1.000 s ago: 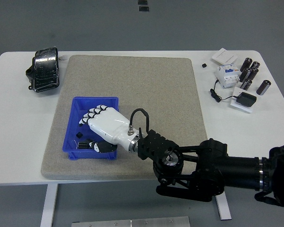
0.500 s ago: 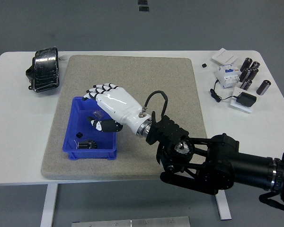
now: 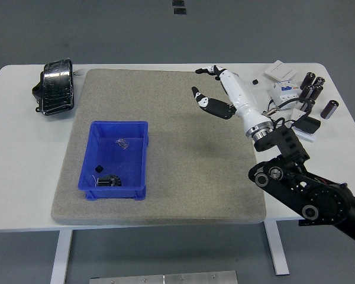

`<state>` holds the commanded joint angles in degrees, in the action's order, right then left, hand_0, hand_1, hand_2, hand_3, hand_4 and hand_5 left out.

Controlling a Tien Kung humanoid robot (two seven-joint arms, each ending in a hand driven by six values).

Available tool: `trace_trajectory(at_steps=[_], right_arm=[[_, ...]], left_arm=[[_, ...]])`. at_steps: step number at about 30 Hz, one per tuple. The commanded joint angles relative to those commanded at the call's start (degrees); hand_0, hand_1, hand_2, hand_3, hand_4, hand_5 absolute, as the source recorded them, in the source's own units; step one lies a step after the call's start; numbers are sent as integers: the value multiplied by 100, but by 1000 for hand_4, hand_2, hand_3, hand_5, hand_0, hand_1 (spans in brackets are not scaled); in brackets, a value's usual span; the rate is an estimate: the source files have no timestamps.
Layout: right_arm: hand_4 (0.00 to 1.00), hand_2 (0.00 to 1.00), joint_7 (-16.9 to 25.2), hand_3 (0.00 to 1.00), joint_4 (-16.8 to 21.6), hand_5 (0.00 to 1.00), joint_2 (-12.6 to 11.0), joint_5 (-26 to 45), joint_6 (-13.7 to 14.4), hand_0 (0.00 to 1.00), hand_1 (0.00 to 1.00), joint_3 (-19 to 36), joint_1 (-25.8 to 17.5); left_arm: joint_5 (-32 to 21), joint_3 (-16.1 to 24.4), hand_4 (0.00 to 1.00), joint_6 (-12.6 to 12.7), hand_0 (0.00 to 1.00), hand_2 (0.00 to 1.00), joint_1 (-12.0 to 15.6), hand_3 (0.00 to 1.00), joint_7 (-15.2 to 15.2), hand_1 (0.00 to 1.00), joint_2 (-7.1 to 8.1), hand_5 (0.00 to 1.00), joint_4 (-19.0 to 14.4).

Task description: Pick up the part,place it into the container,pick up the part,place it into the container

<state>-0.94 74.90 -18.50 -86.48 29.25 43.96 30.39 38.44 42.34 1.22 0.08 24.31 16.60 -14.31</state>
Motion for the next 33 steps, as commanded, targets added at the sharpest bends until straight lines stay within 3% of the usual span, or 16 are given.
trace_trajectory(at_steps=[7, 15, 24, 33], right_arm=[[650, 741, 873, 688, -53, 379, -266, 1307, -436, 733, 755, 1050, -642], [673, 737, 1351, 689, -233, 399, -249, 2552, -854, 719, 751, 1911, -1245], [691, 734, 1543, 684, -211, 421, -185, 3671, -1174, 718, 728, 2487, -1662], [698, 733, 1484, 685, 133, 427, -191, 3701, -1280, 718, 728, 2561, -1716]], left_arm=[[-109, -87, 727, 8, 694, 660, -45, 582, -37, 678, 13, 293, 9], [-48, -70, 727, 0, 694, 660, -105, 581, -22, 677, 110, 292, 13], [-100, -103, 728, 8, 694, 661, -29, 581, -34, 677, 95, 293, 12], [-112, -102, 728, 15, 695, 661, -23, 582, -44, 678, 87, 294, 17]])
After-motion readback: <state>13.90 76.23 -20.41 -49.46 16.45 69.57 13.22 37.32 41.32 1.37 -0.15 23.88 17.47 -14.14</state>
